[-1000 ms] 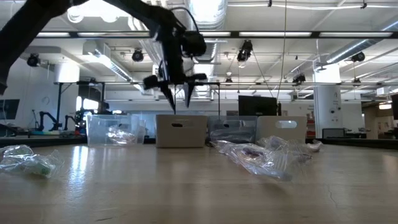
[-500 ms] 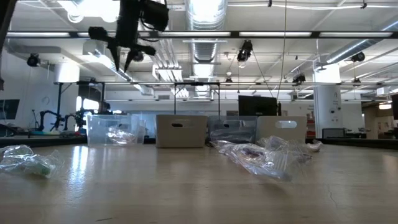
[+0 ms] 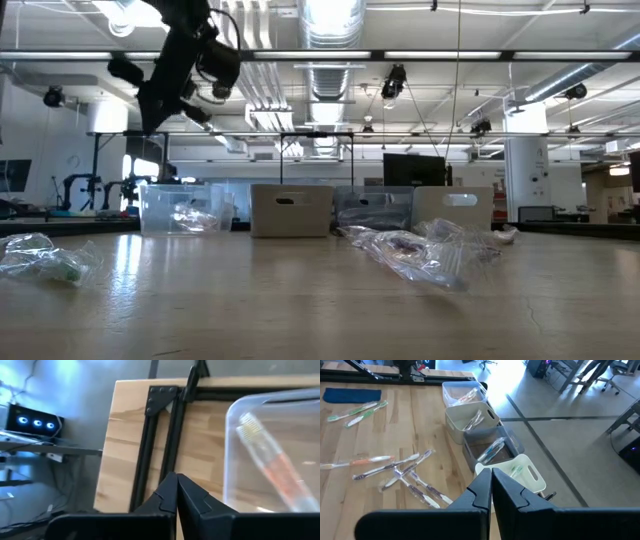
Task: Pick & Place Toothbrushes
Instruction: Adjust the white transparent bin
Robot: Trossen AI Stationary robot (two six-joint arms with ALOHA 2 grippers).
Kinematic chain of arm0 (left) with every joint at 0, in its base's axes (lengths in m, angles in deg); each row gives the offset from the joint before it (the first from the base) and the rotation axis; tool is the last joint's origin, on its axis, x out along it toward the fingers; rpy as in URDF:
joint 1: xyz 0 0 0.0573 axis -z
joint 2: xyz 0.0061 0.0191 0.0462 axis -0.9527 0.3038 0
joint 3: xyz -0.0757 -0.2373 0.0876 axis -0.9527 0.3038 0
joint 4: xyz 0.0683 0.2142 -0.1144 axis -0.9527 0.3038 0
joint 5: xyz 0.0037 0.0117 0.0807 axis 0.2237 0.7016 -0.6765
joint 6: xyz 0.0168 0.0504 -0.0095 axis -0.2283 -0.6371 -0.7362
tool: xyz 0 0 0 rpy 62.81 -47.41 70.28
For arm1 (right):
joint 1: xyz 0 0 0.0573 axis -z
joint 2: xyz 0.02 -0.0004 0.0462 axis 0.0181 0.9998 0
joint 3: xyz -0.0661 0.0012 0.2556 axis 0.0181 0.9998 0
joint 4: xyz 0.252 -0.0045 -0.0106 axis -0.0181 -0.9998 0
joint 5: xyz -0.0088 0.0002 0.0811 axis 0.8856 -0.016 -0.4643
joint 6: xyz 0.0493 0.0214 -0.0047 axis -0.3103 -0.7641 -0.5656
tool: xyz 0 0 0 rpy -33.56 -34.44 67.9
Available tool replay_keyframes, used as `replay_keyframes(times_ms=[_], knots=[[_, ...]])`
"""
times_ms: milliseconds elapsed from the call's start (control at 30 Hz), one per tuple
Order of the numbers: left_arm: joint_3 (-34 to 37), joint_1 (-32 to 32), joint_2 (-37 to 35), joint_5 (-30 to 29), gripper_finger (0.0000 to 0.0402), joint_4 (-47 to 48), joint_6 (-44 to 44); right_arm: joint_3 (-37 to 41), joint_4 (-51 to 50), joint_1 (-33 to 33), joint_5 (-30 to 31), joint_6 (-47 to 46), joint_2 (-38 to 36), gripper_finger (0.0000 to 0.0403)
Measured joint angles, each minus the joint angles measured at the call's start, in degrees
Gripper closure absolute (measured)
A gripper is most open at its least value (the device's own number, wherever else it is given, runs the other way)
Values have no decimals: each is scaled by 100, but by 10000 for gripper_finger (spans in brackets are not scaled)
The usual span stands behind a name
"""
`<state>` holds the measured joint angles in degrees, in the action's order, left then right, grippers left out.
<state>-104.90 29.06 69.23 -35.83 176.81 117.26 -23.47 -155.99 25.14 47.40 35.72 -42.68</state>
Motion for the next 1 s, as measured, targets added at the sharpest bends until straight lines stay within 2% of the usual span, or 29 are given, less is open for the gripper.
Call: replay_keyframes(times_ms=[267, 467, 600, 767, 1000], knots=[[1277, -407, -2, 83, 398, -1487, -769, 0, 0, -1, 0, 9, 0, 394], [2108, -710, -2, 278, 397, -2437, -945, -1, 0, -1, 0, 0, 0, 394], [2546, -748, -2, 816, 398, -3453, -1130, -1, 0, -1, 2, 0, -1, 394], [2814, -749, 4, 1176, 398, -4328, -1236, -1, 0, -1, 0, 0, 0, 394], [2873, -749, 13, 1650, 398, -5356, -1893, 0, 0, -2, 0, 11, 0, 394]])
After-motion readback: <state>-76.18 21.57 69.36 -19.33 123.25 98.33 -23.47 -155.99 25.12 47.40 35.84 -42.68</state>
